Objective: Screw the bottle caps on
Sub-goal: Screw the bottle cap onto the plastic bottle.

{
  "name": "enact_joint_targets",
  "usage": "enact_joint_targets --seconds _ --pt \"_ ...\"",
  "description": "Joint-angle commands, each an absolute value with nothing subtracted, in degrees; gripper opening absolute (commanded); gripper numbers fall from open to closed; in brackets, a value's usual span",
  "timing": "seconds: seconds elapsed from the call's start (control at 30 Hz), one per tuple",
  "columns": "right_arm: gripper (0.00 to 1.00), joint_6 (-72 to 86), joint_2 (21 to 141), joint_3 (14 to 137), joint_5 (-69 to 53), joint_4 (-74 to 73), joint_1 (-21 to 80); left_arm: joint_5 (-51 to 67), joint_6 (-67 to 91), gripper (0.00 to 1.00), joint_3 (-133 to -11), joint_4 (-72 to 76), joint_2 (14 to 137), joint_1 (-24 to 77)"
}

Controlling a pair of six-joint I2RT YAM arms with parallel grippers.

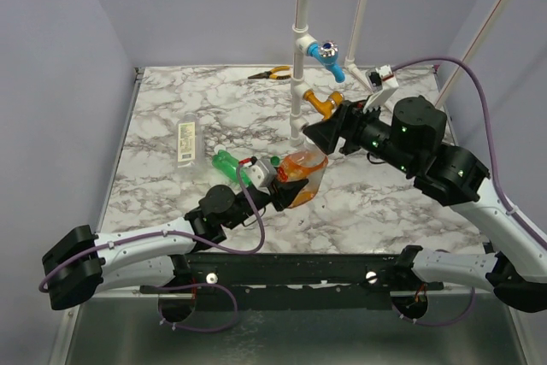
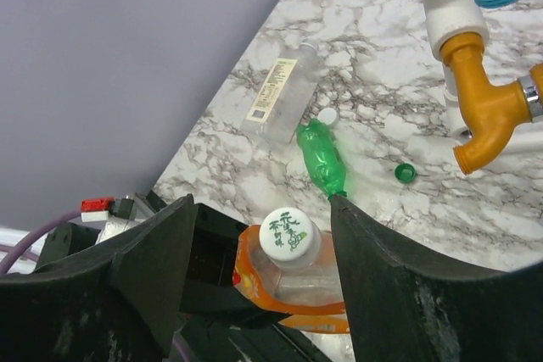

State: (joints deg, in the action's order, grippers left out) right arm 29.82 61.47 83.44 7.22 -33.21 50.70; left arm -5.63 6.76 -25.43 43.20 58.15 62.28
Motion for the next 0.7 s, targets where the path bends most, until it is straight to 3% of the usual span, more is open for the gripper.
enact_joint_targets --seconds 0.0,0.67 --pt "0.68 26.0 61.8 81.9 5.9 -29.1 51.2 -2.3 9.5 0.0 -25.5 44.3 56.4 62.5" --pt "0.7 25.6 65.4 80.1 6.3 -23.7 55.5 -0.7 10.3 0.0 -27.9 44.2 56.8 62.4"
